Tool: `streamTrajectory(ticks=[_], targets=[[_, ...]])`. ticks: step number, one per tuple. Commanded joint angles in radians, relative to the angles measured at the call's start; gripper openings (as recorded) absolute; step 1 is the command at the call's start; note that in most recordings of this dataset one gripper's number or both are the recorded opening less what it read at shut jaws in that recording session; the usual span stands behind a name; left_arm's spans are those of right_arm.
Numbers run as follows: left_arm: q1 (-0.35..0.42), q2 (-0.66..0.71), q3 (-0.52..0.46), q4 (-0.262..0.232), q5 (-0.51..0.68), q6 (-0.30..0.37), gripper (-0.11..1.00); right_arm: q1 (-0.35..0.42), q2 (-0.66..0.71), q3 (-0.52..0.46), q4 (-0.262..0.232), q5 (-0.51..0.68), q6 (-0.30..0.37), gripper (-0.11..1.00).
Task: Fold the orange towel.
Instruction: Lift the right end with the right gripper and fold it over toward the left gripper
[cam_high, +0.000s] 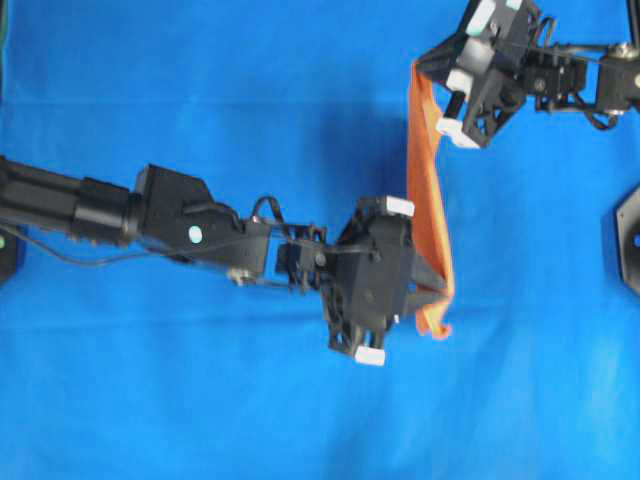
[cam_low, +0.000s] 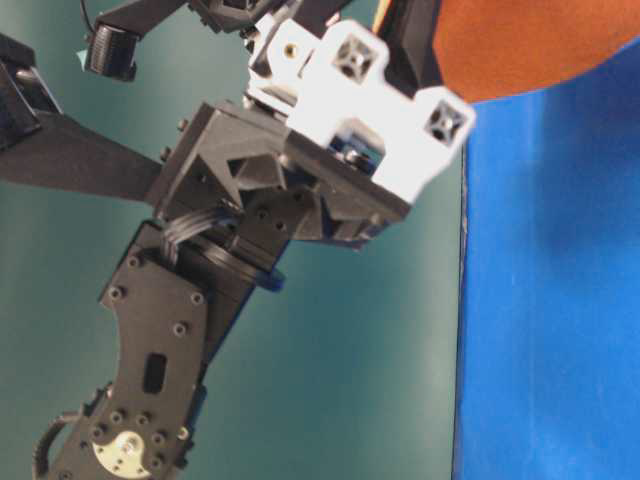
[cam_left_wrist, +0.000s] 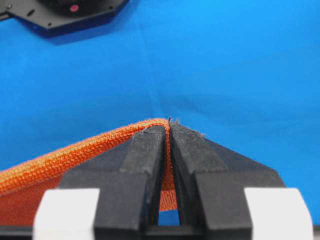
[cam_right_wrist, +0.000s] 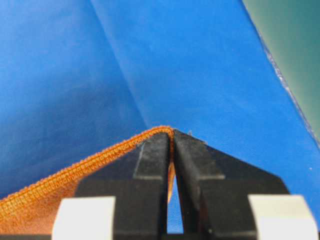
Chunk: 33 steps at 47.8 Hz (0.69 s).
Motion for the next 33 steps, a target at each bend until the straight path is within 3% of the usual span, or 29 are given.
streamTrajectory(ticks=[1, 8, 19, 33], targets=[[-0.035, -0.038, 0.021, 0.002, -0.011, -0.029, 0.03, -0.032, 0.035, -0.041, -0.008, -0.034, -0.006, 0.03], [-0.040, -0.069, 0.124, -0.005, -0.038, -0.066, 0.03, -0.032, 0.143, -0.097, -0.018, -0.120, -0.008, 0.03], [-0.038, -0.135, 0.304, -0.005, -0.127, -0.179, 0.03, -0.032, 0.272, -0.178, -0.055, -0.229, -0.008, 0.03], [-0.035, -0.144, 0.399, -0.005, -0.224, -0.209, 0.03, -0.031, 0.313, -0.196, -0.057, -0.265, -0.008, 0.03]])
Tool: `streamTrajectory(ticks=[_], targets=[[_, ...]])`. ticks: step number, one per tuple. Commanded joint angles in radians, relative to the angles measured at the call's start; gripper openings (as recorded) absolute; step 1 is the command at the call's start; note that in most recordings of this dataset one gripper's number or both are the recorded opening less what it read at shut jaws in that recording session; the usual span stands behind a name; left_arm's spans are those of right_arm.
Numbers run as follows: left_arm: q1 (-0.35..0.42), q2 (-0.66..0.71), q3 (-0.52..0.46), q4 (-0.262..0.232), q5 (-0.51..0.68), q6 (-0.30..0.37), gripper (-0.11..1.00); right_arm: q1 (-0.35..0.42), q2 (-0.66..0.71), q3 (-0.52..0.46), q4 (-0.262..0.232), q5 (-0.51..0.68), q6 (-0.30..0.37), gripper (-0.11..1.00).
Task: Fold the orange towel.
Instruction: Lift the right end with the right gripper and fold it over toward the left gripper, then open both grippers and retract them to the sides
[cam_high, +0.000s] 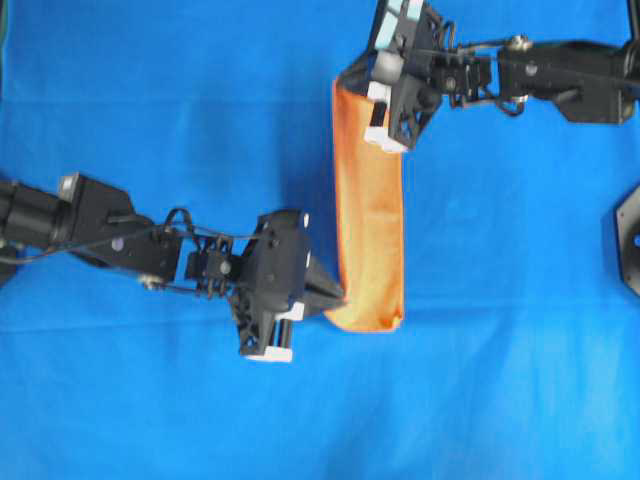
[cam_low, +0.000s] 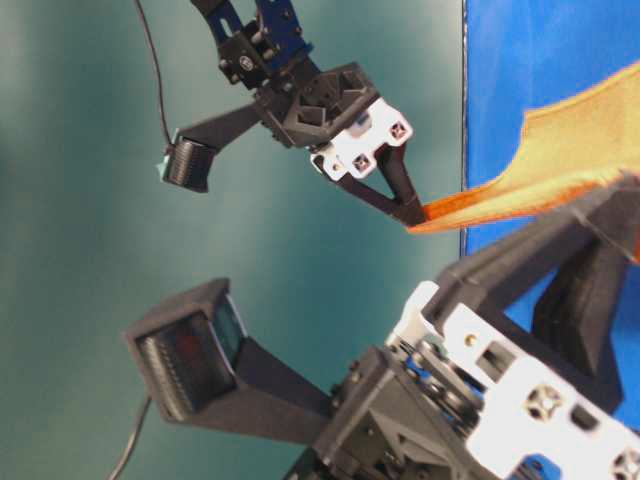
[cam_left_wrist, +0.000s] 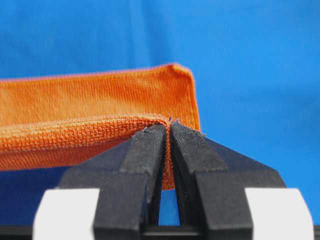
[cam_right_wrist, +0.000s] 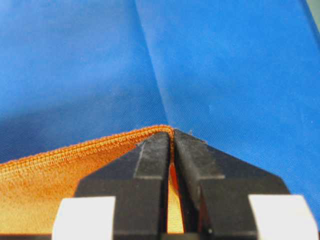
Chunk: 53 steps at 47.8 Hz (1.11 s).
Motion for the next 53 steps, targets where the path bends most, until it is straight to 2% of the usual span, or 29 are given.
streamTrajectory(ticks=[1, 17, 19, 22, 27, 29, 31, 34, 49, 53], targets=[[-0.012, -0.023, -0.006, 0.002, -0.023, 0.000, 0.03, -0.011, -0.011, -0.018, -0.002, -0.009, 0.002, 0.03], [0.005, -0.005, -0.012, 0.002, -0.026, -0.002, 0.05, 0.000, 0.002, -0.012, -0.002, -0.021, 0.002, 0.06], [0.006, -0.005, -0.012, 0.002, -0.026, -0.003, 0.11, -0.002, 0.002, -0.012, -0.002, -0.018, 0.005, 0.15], [0.006, -0.006, -0.012, 0.000, -0.026, -0.008, 0.24, -0.002, 0.002, -0.012, -0.002, -0.014, 0.005, 0.34], [0.006, -0.012, -0.009, 0.002, -0.017, -0.014, 0.53, 0.000, 0.002, -0.012, -0.002, -0.009, 0.005, 0.61], [0.008, -0.015, -0.006, 0.002, -0.011, -0.015, 0.66, 0.000, 0.002, -0.012, -0.002, -0.008, 0.005, 0.65], [0.006, -0.021, -0.006, 0.000, 0.003, -0.015, 0.78, 0.000, 0.000, -0.012, -0.002, -0.006, 0.006, 0.63], [0.006, -0.040, -0.006, 0.002, 0.041, -0.017, 0.88, 0.000, -0.002, -0.011, -0.002, -0.005, 0.008, 0.60], [-0.017, -0.232, 0.000, 0.000, 0.364, -0.017, 0.82, 0.023, -0.115, 0.041, 0.000, 0.026, 0.017, 0.60], [-0.017, -0.285, 0.014, 0.002, 0.400, -0.015, 0.82, 0.035, -0.169, 0.078, 0.005, 0.026, 0.018, 0.60]])
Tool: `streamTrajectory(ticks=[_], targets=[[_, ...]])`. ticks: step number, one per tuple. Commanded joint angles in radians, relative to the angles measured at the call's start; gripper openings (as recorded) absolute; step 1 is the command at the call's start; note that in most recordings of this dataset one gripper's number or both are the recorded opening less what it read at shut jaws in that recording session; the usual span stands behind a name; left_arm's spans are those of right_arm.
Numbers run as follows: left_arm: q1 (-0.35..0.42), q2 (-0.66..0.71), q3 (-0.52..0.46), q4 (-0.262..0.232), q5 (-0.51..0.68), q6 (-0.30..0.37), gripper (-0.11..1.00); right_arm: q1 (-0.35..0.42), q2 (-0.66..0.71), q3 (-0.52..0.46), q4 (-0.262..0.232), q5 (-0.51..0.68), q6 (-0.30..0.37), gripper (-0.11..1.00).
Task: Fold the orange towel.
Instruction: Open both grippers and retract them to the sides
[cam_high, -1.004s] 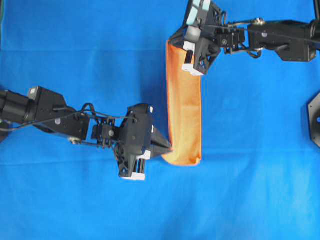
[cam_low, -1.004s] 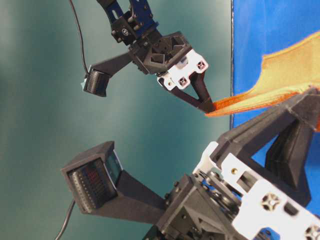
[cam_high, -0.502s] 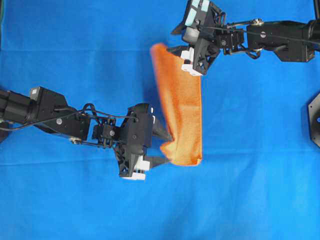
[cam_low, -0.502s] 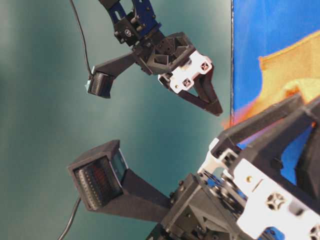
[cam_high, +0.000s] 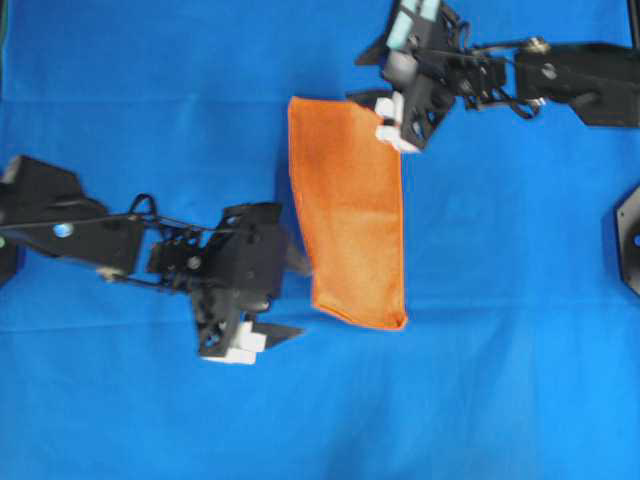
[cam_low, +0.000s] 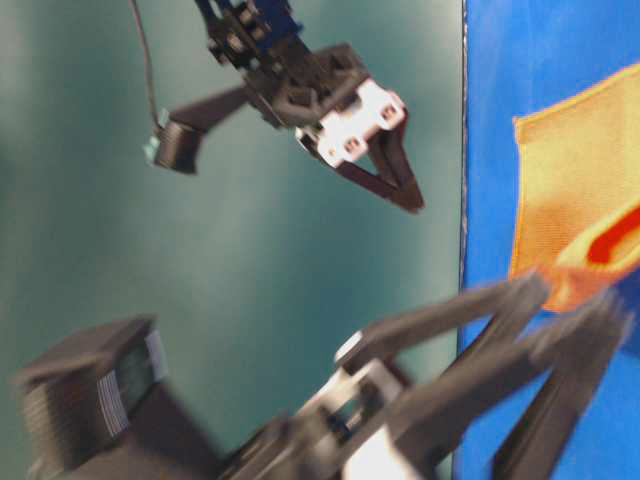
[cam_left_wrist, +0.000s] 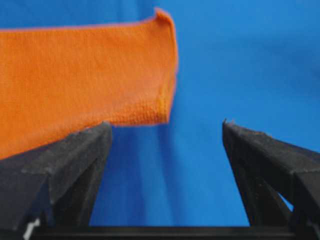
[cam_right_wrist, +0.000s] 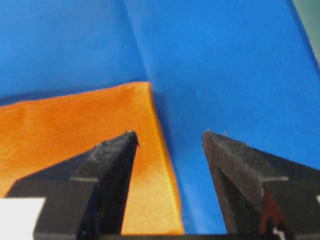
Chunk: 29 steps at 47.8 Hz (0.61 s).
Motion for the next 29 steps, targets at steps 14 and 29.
streamTrajectory(ticks=[14, 29], targets=[[0.057, -0.252, 0.126, 0.005, -0.035, 0.020, 0.80, 0.078, -0.314, 0.215, 0.060, -0.040, 0.029, 0.60], [0.186, -0.436, 0.371, 0.003, -0.330, 0.018, 0.80, 0.189, -0.532, 0.387, 0.101, -0.120, 0.081, 0.60]])
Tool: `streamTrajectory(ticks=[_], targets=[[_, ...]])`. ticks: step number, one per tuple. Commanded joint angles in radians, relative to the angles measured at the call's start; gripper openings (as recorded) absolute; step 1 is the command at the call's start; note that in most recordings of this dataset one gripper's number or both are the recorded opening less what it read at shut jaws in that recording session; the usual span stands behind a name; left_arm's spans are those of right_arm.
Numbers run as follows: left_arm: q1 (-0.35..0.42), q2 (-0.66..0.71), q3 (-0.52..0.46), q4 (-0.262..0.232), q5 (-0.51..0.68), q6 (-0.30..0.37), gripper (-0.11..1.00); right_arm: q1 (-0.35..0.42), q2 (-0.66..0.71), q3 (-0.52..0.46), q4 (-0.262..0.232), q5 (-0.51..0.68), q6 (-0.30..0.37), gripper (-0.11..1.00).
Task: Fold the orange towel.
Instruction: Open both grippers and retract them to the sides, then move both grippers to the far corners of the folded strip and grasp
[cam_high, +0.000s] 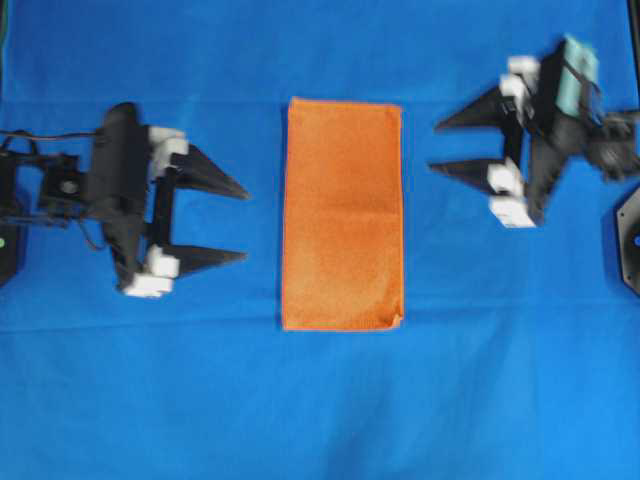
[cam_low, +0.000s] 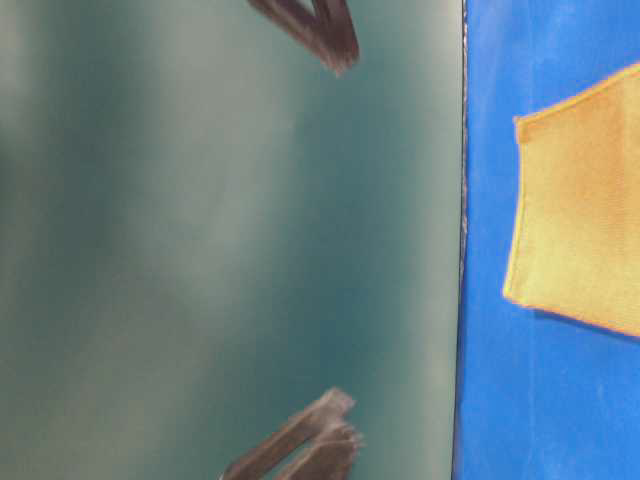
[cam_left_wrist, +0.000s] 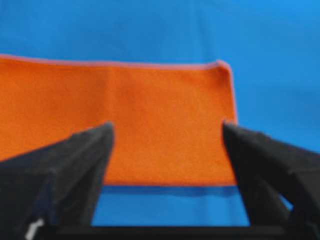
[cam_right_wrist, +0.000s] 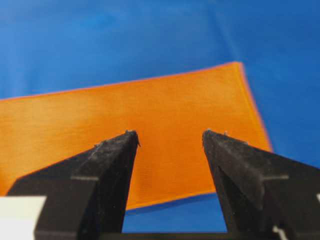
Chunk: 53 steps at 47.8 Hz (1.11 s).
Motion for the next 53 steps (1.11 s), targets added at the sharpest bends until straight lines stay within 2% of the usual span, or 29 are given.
streamTrajectory(ticks=[1, 10, 25, 31, 40, 53], targets=[[0.032, -0.055, 0.052, 0.000, -0.075, -0.002, 0.80, 0.018, -0.041, 0.023, 0.017, -0.043, 0.003, 0.60], [0.057, -0.081, 0.123, 0.000, -0.150, -0.017, 0.80, 0.021, -0.046, 0.067, 0.043, -0.143, 0.003, 0.60], [0.057, -0.064, 0.112, 0.000, -0.150, -0.017, 0.80, 0.014, -0.038, 0.058, 0.051, -0.137, 0.003, 0.60], [0.074, -0.035, 0.089, 0.000, -0.163, -0.017, 0.80, -0.026, -0.029, 0.040, 0.064, -0.091, 0.003, 0.60], [0.158, 0.094, 0.008, 0.000, -0.158, 0.000, 0.80, -0.135, 0.078, -0.018, 0.061, -0.023, -0.006, 0.60], [0.293, 0.364, -0.115, 0.002, -0.206, 0.005, 0.81, -0.230, 0.304, -0.147, 0.029, -0.009, -0.015, 0.60]])
